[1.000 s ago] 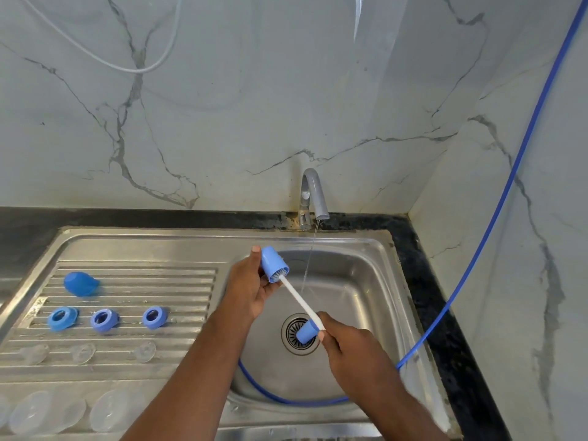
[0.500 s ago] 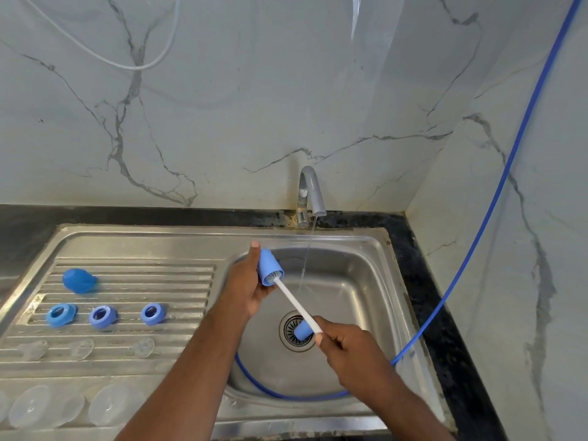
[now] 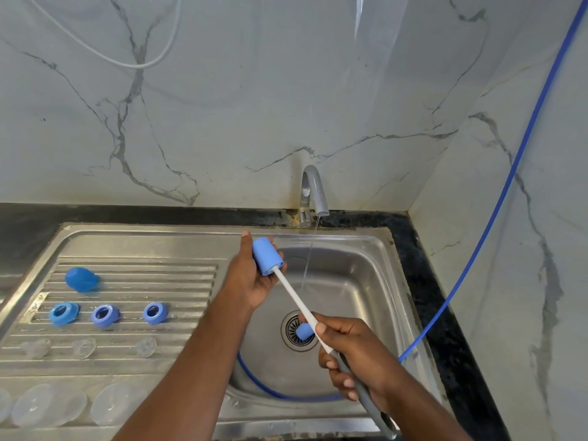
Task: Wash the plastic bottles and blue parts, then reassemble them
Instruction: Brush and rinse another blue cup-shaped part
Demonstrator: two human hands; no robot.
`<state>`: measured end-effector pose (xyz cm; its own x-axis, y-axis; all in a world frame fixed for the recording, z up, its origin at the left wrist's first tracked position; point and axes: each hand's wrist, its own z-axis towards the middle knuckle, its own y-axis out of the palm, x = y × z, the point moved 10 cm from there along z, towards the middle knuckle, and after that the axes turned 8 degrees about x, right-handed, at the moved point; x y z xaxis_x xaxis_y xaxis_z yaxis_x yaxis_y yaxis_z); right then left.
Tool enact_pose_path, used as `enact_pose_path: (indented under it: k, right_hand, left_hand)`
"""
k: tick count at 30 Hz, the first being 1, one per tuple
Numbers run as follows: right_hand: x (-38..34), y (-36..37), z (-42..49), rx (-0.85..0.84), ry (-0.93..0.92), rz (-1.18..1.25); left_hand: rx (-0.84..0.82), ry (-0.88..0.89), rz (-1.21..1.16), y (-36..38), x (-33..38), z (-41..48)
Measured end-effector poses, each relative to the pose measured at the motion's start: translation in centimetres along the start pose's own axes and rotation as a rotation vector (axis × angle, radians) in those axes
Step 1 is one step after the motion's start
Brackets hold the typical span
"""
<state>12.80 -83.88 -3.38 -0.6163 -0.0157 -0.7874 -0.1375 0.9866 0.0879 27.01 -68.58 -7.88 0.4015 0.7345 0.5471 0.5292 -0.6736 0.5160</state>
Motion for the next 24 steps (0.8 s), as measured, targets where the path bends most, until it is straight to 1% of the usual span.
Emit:
enact_pose_path:
  k: [1, 3, 5, 6, 8, 10, 11, 13, 15, 18, 21, 24]
  right_hand:
    - [-0.3, -0.3, 0.2, 0.042, -0.048, -0.053]
    - [-0.7, -0.6, 0.8, 0.124, -0.149, -0.138]
    - [-1.0, -0.7, 1.2, 0.243, -0.265, -0.224]
    - [-1.1, -0.7, 1.3, 0.302, -0.319, -0.284]
    - [-1.3, -0.5, 1.2, 0.362, -0.367, -0.372]
    - [-1.1, -0.4, 1.4, 0.325, -0.3, -0.349]
    - [-0.8, -0.3, 1.4, 0.28, -0.232, -0.309]
    - [-0.6, -0.2, 0.8, 0.178, -0.134, -0.257]
    - [-1.0, -0.5, 0.2, 0.129, -0.12, -0.213]
    - [-1.9, -1.5, 0.4, 0.198, -0.164, -0.193]
    - [-2.1, -1.6, 0.9, 0.27, -0.167, -0.254]
    - [-1.0, -0.5, 0.5, 0.184, -0.095, -0.241]
  left_hand:
    - [0.014, 0.004, 0.001, 0.0, 0.2, 0.1]
    - [0.07, 0.0, -0.071, 0.0, 0.4, 0.3]
    - [0.126, 0.004, -0.104, 0.4, 0.5, 0.2]
    - [0.143, 0.026, -0.079, 0.9, 0.6, 0.1]
    - [0.134, 0.125, 0.091, 2.0, 1.4, 0.2]
    - [0.078, 0.207, 0.246, 2.9, 1.9, 0.1]
    - [0.057, 0.209, 0.282, 2.8, 1.8, 0.3]
    - [0.038, 0.165, 0.283, 1.7, 1.4, 0.9]
    - [-0.02, 0.077, 0.222, 1.2, 0.6, 0.9]
    - [-0.062, -0.006, 0.131, 1.7, -0.1, 0.5]
    - [-0.02, 0.034, 0.135, 2.2, 0.3, 0.3]
    - [-0.002, 0.054, 0.149, 1.6, 0.5, 0.7]
